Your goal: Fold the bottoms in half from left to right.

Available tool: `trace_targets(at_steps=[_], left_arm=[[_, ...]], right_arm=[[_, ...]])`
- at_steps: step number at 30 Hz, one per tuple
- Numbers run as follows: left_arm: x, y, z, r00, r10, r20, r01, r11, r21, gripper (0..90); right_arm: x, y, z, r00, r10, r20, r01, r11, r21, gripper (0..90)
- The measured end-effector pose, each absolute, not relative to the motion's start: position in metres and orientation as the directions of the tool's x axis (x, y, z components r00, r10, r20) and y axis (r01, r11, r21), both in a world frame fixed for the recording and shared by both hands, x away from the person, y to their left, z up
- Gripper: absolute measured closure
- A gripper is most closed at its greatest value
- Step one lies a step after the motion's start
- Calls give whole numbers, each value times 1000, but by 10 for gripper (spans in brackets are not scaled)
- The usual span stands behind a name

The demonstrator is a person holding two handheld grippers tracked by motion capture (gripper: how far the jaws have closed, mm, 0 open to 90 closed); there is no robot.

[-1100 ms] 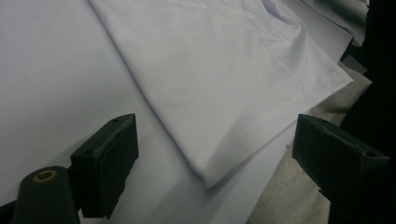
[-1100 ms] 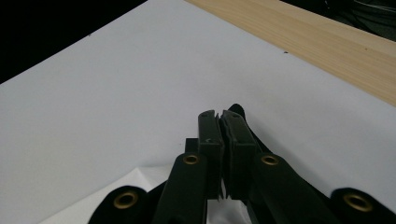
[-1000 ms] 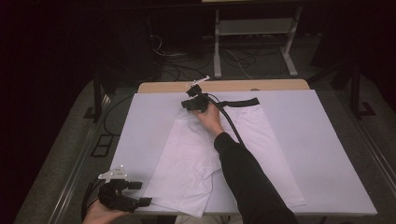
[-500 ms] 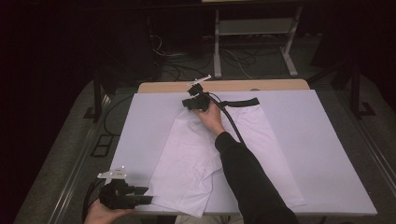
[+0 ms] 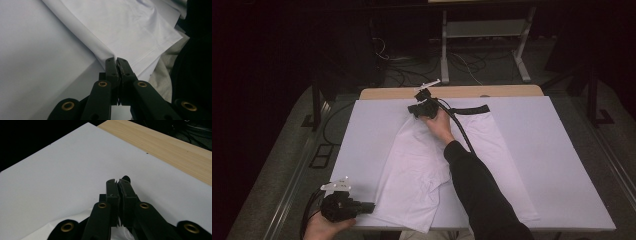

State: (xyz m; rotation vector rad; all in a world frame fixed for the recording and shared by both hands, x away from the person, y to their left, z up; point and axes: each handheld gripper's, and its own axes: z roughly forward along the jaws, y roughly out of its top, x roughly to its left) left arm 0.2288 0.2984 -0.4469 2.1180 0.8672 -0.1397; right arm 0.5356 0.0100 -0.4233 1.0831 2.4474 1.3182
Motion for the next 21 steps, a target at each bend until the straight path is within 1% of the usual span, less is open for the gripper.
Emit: trace_targets(at_steps=[8,12,21], left_arm=[[228,293,-429,789,500,-357,579,-413,702,873],[228,288,-423,795,496,-349,569,-412,712,872],[226,273,-409,827,443,-346,532,-419,736,872]], right_arm=[[536,4,-416,-723,663,192,522,343,781,861],[537,1,-414,-723,664,190,519,341,784,860],[537,-8,-405,-722,669,176,512,345,786,860]])
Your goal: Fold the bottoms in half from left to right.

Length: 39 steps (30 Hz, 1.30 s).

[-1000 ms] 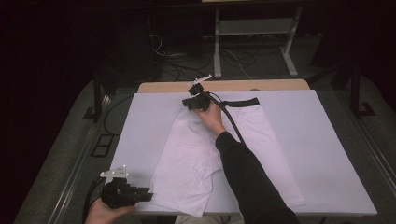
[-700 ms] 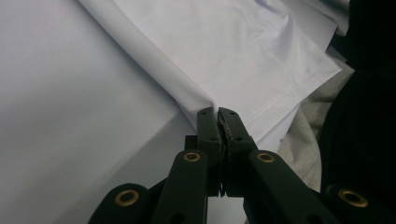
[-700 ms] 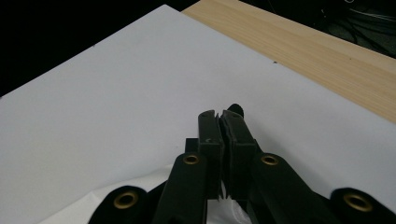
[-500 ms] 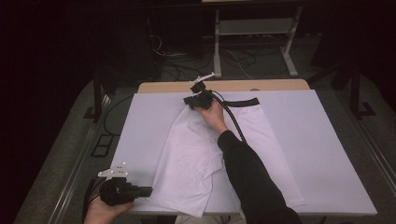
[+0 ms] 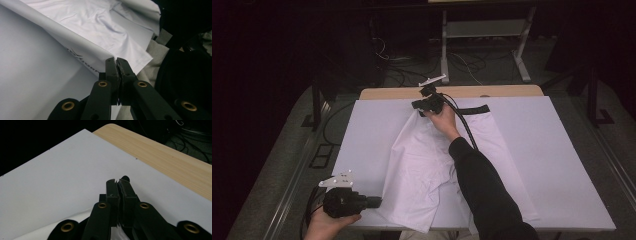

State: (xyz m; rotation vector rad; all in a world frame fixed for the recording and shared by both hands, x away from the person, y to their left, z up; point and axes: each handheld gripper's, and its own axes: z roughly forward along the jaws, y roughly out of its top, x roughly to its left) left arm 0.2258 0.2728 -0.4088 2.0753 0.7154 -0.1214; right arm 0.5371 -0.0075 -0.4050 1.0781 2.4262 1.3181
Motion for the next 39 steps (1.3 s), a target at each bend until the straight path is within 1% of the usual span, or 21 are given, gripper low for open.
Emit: trace_targets(at_steps=[5,9,15,21,25,39], left_arm=[[224,256,-400,849,372,-376,512,-402,759,872],[225,242,-395,870,334,-363,483,-421,768,872],[227,225,-388,885,276,-376,463,-426,777,872],[226,209,-385,903,235,-359,428,-434,793,872],[225,199,-382,914,212,-346,405,-426,809,873],[235,165,-372,936,125,-328,348,-444,826,873]], right_arm=[[537,-15,-400,-717,676,171,507,336,794,860],[537,-20,-397,-714,679,171,505,331,797,860],[537,-28,-392,-709,687,161,499,327,803,860],[541,-40,-389,-690,705,163,508,312,803,861],[544,-48,-388,-677,708,199,526,277,804,860],[547,-63,-378,-674,717,179,519,288,804,861]])
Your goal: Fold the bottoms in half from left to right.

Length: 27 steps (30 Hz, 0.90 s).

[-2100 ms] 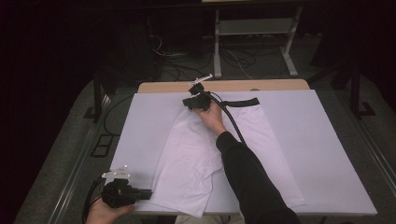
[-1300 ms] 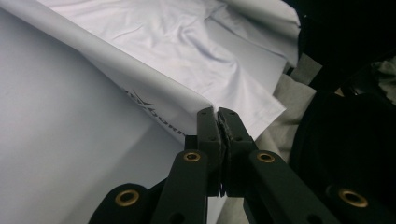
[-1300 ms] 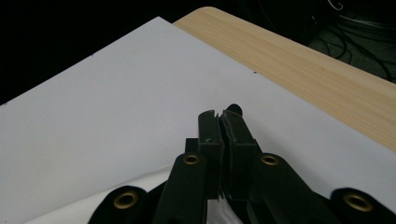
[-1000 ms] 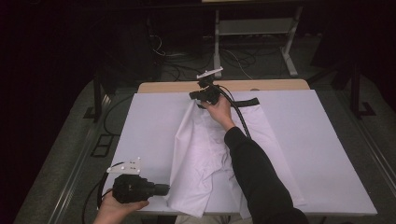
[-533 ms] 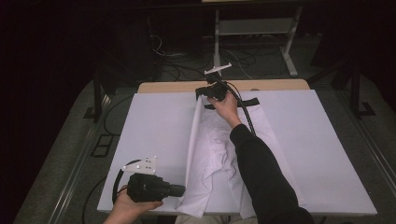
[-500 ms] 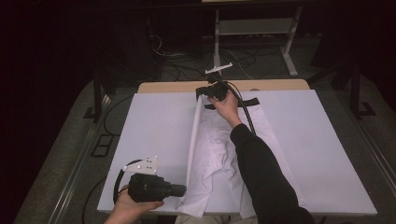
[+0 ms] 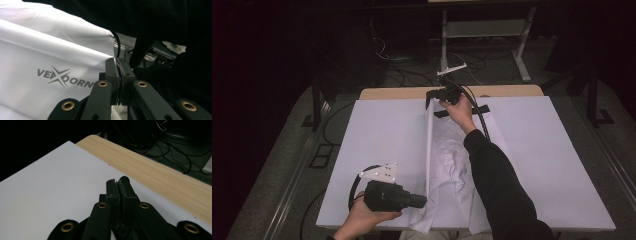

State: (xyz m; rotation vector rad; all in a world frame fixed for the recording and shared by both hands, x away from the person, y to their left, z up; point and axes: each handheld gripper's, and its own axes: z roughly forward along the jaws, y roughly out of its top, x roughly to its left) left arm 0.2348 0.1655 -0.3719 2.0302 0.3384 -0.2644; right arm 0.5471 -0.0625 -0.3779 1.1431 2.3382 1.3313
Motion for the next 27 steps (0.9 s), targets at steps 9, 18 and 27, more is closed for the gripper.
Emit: trace_targets(at_steps=[9,18,27], left_arm=[[240,146,-370,940,82,-331,331,-453,828,873],[245,123,-367,945,35,-326,304,-463,832,873],[248,101,-368,943,0,-333,295,-460,837,873]], right_arm=[[548,-72,-372,-671,721,170,515,290,807,860],[547,-84,-366,-669,727,155,511,297,807,861],[544,-99,-363,-664,732,151,505,291,813,860]])
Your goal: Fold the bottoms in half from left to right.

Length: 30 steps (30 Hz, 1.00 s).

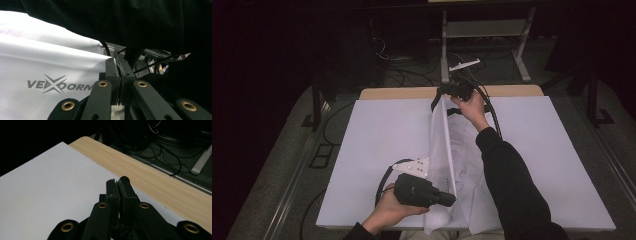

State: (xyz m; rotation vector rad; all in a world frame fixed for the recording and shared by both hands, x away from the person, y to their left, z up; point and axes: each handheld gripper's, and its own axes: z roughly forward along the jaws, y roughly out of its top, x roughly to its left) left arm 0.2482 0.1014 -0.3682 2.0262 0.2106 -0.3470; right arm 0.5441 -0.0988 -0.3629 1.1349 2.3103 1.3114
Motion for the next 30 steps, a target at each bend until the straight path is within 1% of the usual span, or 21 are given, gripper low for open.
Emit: trace_targets(at_steps=[20,30], left_arm=[[255,60,-375,937,-59,-343,275,-478,834,873],[259,41,-381,930,-81,-358,279,-479,832,873]], right_arm=[[542,-139,-365,-640,753,154,523,280,805,860],[541,-152,-368,-639,754,155,529,285,799,860]])
